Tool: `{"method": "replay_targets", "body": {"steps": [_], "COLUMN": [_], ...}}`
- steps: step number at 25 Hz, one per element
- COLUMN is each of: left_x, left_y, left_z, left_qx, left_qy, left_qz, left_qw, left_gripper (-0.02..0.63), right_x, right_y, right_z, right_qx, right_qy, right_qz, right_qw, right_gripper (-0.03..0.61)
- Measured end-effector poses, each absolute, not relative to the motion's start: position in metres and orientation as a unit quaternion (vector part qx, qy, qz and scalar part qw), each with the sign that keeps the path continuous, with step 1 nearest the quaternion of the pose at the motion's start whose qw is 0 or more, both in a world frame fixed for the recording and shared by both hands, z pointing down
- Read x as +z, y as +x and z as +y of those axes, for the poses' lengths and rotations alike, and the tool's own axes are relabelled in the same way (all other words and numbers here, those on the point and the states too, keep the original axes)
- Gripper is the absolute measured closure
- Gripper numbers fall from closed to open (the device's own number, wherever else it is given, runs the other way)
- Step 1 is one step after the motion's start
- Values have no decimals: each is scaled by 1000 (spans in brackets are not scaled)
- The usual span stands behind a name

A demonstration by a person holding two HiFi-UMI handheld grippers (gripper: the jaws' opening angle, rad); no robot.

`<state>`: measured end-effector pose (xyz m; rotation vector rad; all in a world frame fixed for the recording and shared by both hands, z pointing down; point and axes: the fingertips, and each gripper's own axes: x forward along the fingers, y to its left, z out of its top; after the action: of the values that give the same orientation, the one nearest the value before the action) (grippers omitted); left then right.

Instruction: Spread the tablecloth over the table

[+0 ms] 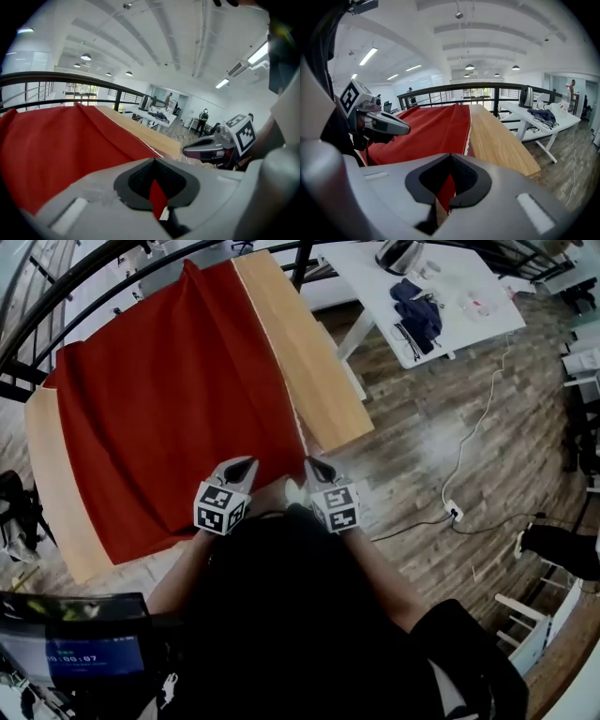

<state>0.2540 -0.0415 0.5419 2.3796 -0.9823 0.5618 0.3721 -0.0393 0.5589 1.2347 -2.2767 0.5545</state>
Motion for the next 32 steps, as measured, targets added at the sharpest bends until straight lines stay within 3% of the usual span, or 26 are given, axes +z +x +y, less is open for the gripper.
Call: {"method": "replay_targets", "body": {"steps": [5,7,12,17,23,27,32], "left_x": [577,590,615,622,637,638,641], "left_y": [305,317,326,333,335,336,337], "left_z": [-42,-39,-28,-26,-22,-20,-15], "left_qx": [238,265,308,315,319,323,334], "left_qy": [855,848,815,807,796,798,799], "left_qz": [-373,-376,-401,-406,-398,-385,-374], "left_qw": [270,263,283,291,327,333,333], "left_gripper": [607,607,598,588,483,460,451], "right_x": [596,605,621,633,636,636,639], "right_y": [396,393,390,389,387,386,385], "right_z": [-37,-35,-34,-38,-39,-44,-46], "right_qx": [218,229,241,248,250,254,250], "right_qy": [390,358,327,319,314,322,318], "right_qz": [-852,-865,-873,-870,-868,-863,-863], "right_qw": [272,268,271,282,291,295,302], "right_gripper": [561,498,474,474,474,476,540]}}
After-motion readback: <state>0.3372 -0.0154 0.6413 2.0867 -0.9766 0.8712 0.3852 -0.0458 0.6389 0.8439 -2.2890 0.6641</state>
